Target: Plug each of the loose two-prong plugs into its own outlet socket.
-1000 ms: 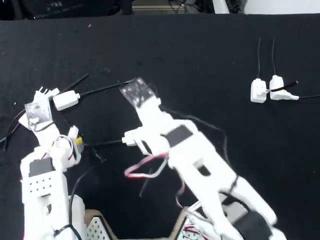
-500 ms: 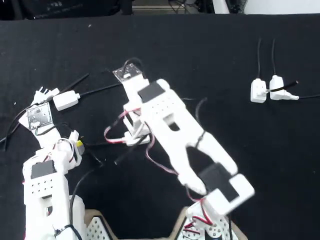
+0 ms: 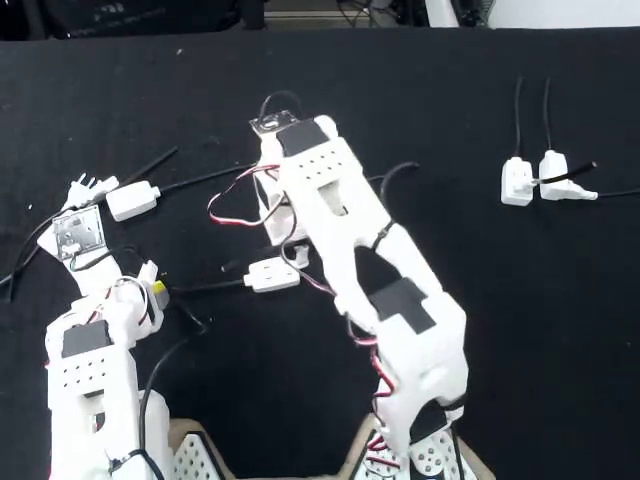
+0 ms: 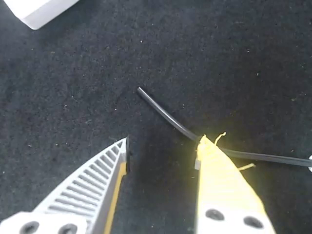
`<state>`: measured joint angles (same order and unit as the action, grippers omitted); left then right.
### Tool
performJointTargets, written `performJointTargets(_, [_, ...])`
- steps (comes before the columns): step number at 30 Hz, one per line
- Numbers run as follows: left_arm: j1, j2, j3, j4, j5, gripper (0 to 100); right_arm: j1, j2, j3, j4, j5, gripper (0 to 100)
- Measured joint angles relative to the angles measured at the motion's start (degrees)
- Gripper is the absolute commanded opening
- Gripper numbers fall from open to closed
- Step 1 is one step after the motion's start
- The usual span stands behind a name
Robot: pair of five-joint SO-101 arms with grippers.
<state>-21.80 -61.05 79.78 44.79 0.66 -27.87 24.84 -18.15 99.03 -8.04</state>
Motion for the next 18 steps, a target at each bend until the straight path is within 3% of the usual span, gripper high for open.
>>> performJointTargets(18, [0.0, 0.0, 0.0, 0.0, 0.0, 23, -2.02, 1.05, -0.35, 0.0, -5.36, 1.1])
